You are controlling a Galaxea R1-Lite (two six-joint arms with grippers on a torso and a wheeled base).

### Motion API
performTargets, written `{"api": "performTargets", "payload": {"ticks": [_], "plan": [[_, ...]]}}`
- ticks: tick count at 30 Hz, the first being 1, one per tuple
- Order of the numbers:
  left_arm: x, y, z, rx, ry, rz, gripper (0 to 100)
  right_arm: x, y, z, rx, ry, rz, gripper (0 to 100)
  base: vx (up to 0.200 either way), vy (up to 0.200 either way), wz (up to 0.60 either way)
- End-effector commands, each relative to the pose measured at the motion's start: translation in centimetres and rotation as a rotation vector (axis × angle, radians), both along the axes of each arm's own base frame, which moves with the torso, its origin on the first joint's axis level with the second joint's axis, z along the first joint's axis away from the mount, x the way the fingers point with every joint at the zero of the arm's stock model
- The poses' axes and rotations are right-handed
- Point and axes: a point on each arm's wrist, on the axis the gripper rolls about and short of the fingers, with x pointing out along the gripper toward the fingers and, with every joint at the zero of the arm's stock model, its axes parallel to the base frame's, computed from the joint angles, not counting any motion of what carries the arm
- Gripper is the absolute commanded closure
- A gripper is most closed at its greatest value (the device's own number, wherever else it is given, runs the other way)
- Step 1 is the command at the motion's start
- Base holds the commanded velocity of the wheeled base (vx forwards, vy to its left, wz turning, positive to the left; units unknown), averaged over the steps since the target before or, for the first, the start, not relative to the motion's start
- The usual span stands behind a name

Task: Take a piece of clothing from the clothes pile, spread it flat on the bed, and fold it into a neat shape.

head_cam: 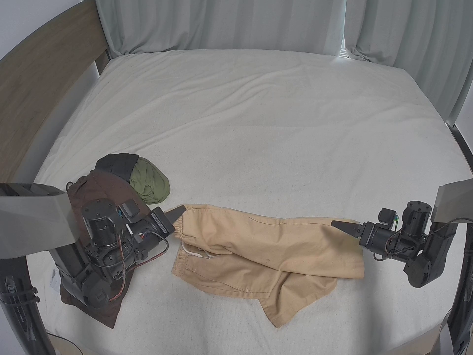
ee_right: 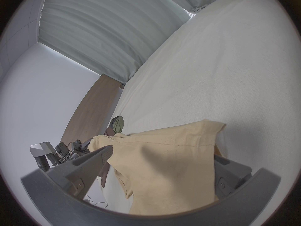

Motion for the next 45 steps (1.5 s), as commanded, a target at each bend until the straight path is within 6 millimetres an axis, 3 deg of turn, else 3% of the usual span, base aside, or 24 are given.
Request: {"api": "performTargets", "payload": {"ticks": [1, 8, 9, 19, 22, 37, 45], "plan": [[0.0, 0.0, 0.2, -0.003, -0.006, 0.000, 100, 0.3, 0.1, -0.6, -0.001, 0.009, 0.002, 0, 0.000, 0.000, 0.00], [0.0, 0.0, 0.1, -0.002, -0.005, 0.000, 100, 0.6, 0.1, -0.3, 0.001, -0.006, -0.003, 0, 0.000, 0.000, 0.00], [0.0, 0.0, 0.1, -0.002, -0.005, 0.000, 100, 0.6, 0.1, -0.4, 0.001, -0.005, -0.003, 100, 0.000, 0.000, 0.00], [0.2, 0.0, 0.2, -0.007, -0.010, 0.002, 100, 0.5, 0.1, 0.0, 0.002, -0.013, -0.001, 100, 0.000, 0.000, 0.00], [0.2, 0.1, 0.6, -0.012, -0.025, 0.002, 100, 0.5, 0.1, 0.9, 0.003, -0.046, 0.001, 100, 0.000, 0.000, 0.00], [-0.8, 0.4, 6.1, -0.073, -0.197, 0.000, 100, -1.8, 0.9, 6.4, 0.019, -0.194, 0.032, 100, 0.000, 0.000, 0.00], [-1.2, 0.5, 7.2, -0.086, -0.231, -0.004, 100, -2.5, 0.8, 7.9, 0.025, -0.240, 0.038, 100, 0.000, 0.000, 0.00]]}}
